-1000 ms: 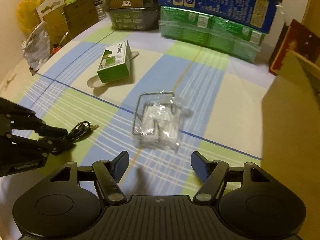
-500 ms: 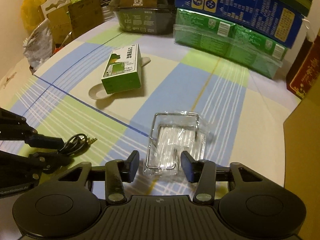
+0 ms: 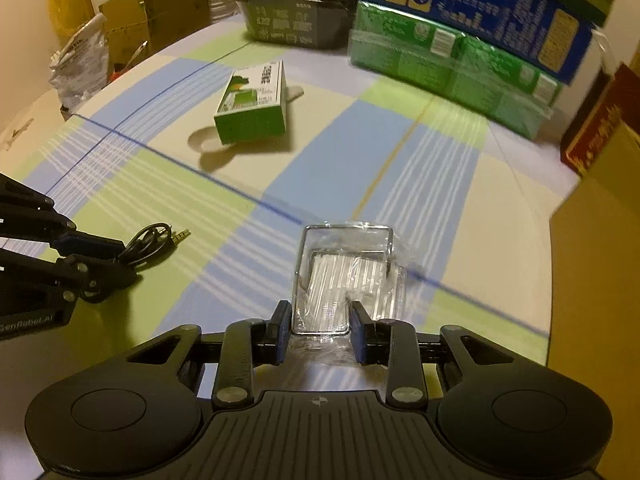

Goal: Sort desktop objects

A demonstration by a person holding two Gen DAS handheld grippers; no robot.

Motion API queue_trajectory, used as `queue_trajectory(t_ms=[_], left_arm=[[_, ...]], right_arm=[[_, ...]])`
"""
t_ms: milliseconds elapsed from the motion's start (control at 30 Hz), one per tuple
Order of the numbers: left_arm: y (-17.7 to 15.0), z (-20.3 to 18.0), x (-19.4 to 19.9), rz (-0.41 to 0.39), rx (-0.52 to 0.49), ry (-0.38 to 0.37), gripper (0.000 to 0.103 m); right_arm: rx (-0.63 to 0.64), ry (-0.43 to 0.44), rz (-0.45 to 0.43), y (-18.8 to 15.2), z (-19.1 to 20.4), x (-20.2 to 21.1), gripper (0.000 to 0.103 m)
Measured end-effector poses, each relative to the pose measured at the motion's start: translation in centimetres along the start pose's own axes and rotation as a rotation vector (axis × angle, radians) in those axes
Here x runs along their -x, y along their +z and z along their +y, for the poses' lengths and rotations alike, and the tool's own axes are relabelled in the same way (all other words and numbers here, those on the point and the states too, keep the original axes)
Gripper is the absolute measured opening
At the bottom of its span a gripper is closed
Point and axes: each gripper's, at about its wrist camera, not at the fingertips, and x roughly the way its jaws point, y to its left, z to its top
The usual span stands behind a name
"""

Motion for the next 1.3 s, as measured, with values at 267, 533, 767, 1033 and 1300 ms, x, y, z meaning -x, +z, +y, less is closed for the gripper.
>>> queue_trajectory(t_ms=[267,533,767,1033,1300], left_arm=[[-2.0,-1.6,1.8,0.029,0.026,-0.014,0.011],[-2.9,-2.6,4.7,0.018,0.065,-0.018,0.011],[-3.3,-4.5,7.9,-0.010,0.080,-0.009,0.011],[-3.5,-6.7,11.3,-0.045,0.122,-0.025,0.011],[-3.9,-8.9,13.9,-0.076,0.132,-0.037,0.011]], right_arm=[[-0.044,0.031,0.030,-2.9,-0.5,3.2,0.027],[-0.091,0.047,0.018,-4.8,-0.5,7.0,0.027],[-0.087,0.059,-0.039,-4.9,0.2,11.3,0.027],[-0.080,0.066,-0.101,-5.6,1.2,15.6,0.027],[-0.079,0.059,-0.141,-6.9,1.4,19.2,0.027]])
